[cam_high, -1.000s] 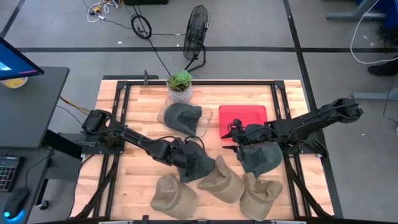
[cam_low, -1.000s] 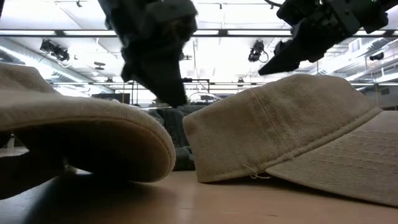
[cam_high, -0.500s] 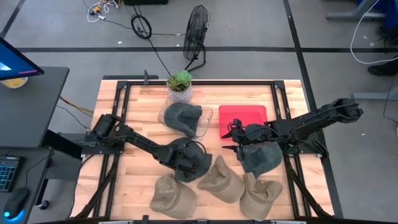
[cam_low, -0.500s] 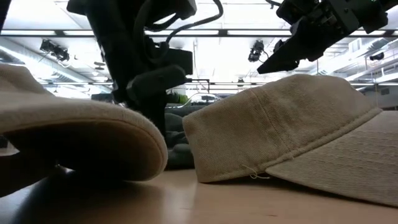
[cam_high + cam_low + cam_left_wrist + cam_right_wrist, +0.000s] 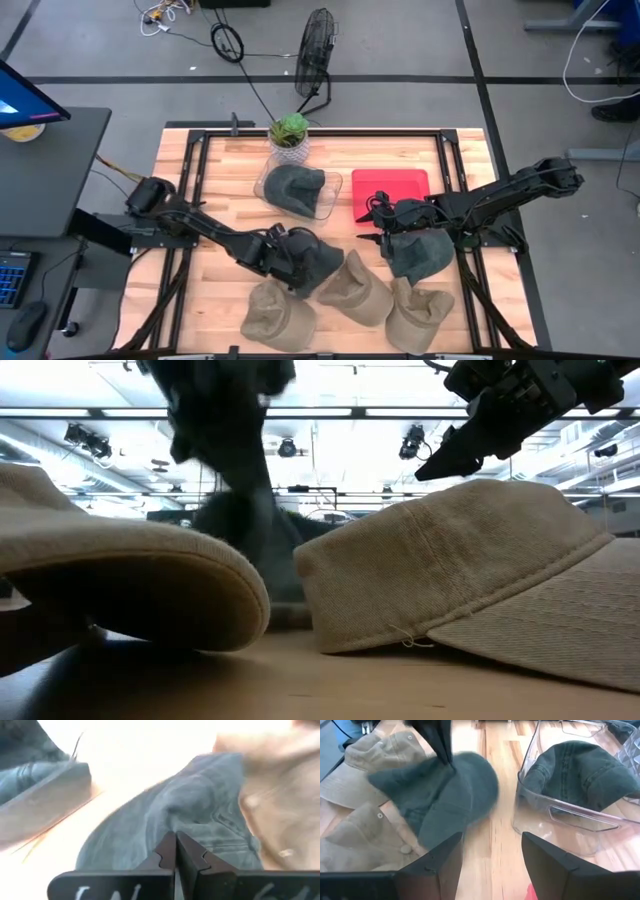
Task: Pick & Place hat
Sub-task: Put the left green cap into the transparent bin
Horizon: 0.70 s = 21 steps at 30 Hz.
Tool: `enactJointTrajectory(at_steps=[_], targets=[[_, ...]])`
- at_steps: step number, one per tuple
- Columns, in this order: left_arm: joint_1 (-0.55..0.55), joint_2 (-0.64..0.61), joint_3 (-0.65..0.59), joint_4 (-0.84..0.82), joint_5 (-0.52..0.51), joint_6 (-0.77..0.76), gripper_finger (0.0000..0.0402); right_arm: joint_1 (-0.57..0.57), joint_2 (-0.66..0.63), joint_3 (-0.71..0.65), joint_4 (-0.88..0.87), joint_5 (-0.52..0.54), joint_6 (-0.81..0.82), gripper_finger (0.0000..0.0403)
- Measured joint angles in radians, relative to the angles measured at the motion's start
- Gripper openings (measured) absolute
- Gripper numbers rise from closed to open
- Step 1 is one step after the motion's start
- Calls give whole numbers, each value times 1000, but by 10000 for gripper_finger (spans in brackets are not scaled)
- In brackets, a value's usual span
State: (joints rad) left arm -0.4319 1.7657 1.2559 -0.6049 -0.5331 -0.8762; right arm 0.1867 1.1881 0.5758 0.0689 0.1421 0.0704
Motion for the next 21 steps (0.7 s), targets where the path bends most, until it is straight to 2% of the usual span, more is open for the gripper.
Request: enactJointTrajectory(at_steps=[12, 16, 21], targets=[[-31, -47, 14, -76, -114, -56, 3, 0, 0, 0, 2, 0, 0, 208], [-41, -47, 77, -179, -183, -56, 2, 0, 0, 0, 3, 0, 0, 208], [-50, -47, 224, -390, -301, -80, 2, 0, 0, 0, 3, 0, 0, 208]])
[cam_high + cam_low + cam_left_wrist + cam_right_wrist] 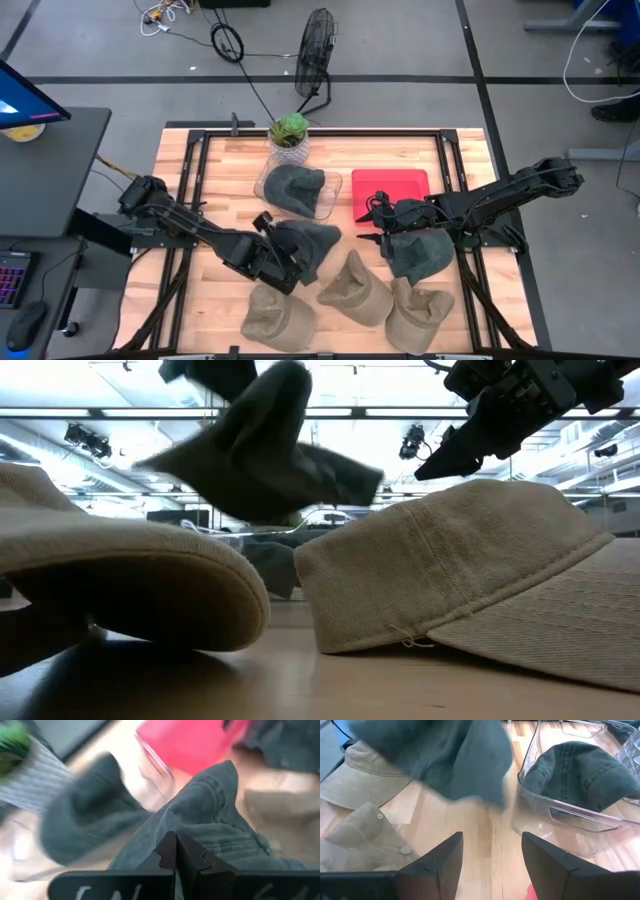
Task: Pick & Place hat
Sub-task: Put the left green cap into the transparent bin
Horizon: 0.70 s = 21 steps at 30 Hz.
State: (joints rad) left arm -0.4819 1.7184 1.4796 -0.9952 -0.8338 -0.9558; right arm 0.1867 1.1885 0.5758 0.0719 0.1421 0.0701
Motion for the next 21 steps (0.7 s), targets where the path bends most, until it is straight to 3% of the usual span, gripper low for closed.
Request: enactJointTrajectory(at_steps=[4, 8, 15, 21], targets=[[43, 0, 107, -169, -89, -1, 2, 0, 0, 0, 1, 0, 0, 208], [139, -1, 159, -264, -111, 14, 2, 0, 0, 0, 1, 0, 0, 208], [342, 17, 135, -197, -94, 151, 2, 0, 0, 0, 2, 0, -10, 208], [421, 24, 13, 29, -3, 295, 2, 0, 0, 0, -8, 0, -18, 207]])
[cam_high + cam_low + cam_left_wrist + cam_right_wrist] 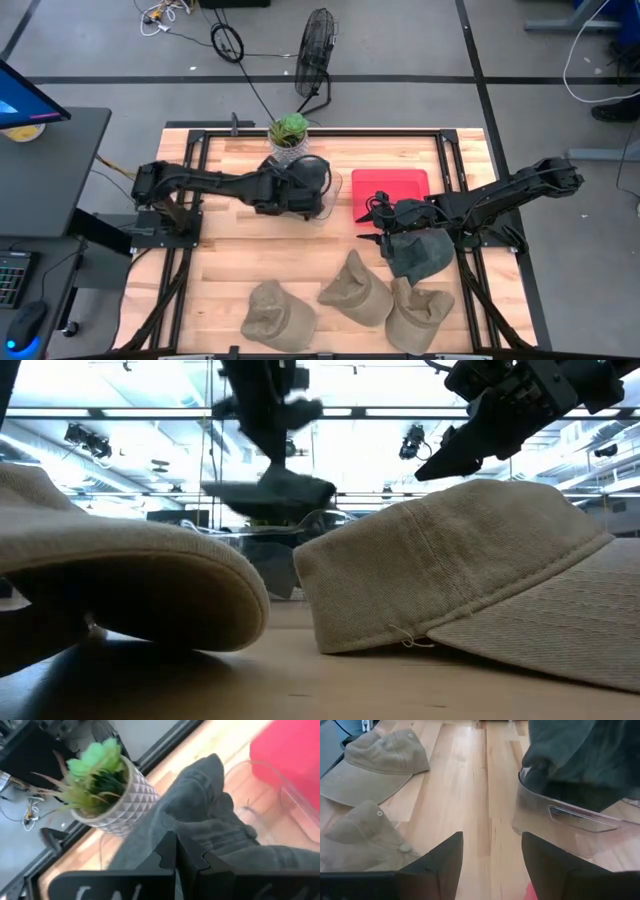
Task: Pick & Place hat
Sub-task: Put the left green cap into the transparent bin
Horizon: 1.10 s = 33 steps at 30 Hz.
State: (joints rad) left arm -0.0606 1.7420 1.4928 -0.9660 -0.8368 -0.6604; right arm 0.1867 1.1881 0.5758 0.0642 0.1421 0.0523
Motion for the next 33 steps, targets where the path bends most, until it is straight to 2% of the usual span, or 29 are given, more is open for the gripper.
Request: enactJointTrajectory(at_steps=[7, 12, 15, 21, 26, 33], targets=[[21, 10, -166, 173, 24, 142, 2, 0, 0, 0, -5, 0, -5, 207], [20, 10, -265, 268, 41, 344, 3, 0, 0, 0, -6, 0, -5, 207], [25, 10, -295, 290, 41, 398, 10, 0, 0, 0, 1, 0, -8, 207], [32, 8, -287, 306, 48, 448, 42, 0, 0, 0, 2, 0, -8, 207], [9, 5, -189, 209, 56, 449, 81, 0, 0, 0, 3, 0, -9, 207], [-61, 3, -51, 56, 248, 317, 132, 0, 0, 0, 2, 0, -6, 207]])
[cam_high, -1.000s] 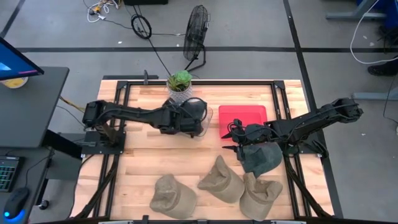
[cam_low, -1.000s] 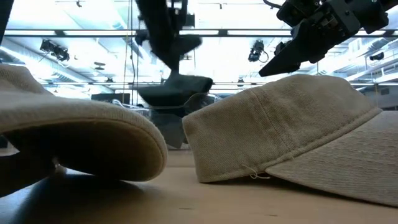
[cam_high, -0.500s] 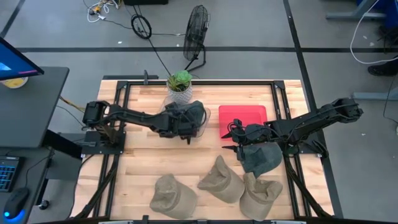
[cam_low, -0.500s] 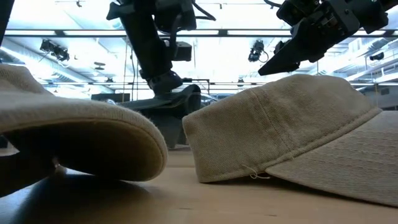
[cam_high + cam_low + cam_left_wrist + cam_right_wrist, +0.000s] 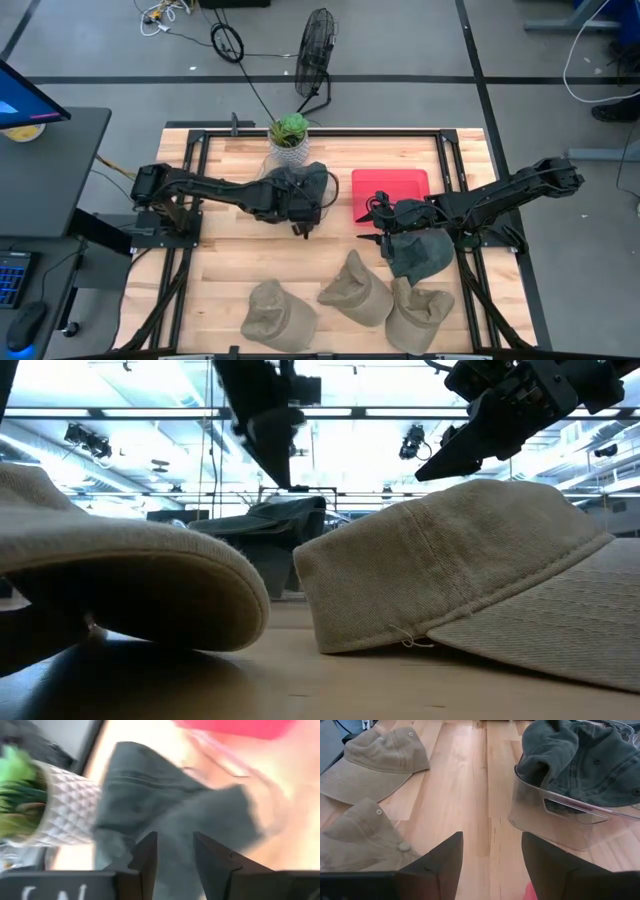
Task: Pick & Place hat
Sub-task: Put the left green cap into the transparent bin
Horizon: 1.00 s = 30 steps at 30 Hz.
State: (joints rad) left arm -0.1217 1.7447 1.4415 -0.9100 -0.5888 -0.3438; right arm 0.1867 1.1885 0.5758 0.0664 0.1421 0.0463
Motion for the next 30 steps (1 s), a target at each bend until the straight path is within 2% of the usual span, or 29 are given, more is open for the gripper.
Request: enactJointTrajectory(at_steps=[4, 9, 12, 16, 18, 20, 23, 30], targets=[[-59, 0, 7, -80, 84, -109, 139, 0, 0, 0, -2, 0, 39, 207], [-138, 3, -2, -181, 84, -276, 132, 0, 0, 0, -2, 0, 50, 207], [-167, 4, -35, -197, 56, -374, 115, 0, 0, 0, 0, 0, 50, 207], [-180, 5, -112, -183, 71, -467, 83, 0, 0, 0, 0, 0, 50, 207], [-180, 5, -154, -187, 32, -514, 64, 0, 0, 0, 0, 0, 50, 207], [-175, 5, -192, -187, -9, -540, 44, 0, 0, 0, 0, 0, 50, 207], [-156, 5, -239, -179, 0, -541, 11, 0, 0, 0, 0, 0, 50, 207], [-106, 5, -271, -167, -14, -554, 5, 0, 0, 0, 0, 0, 50, 207]])
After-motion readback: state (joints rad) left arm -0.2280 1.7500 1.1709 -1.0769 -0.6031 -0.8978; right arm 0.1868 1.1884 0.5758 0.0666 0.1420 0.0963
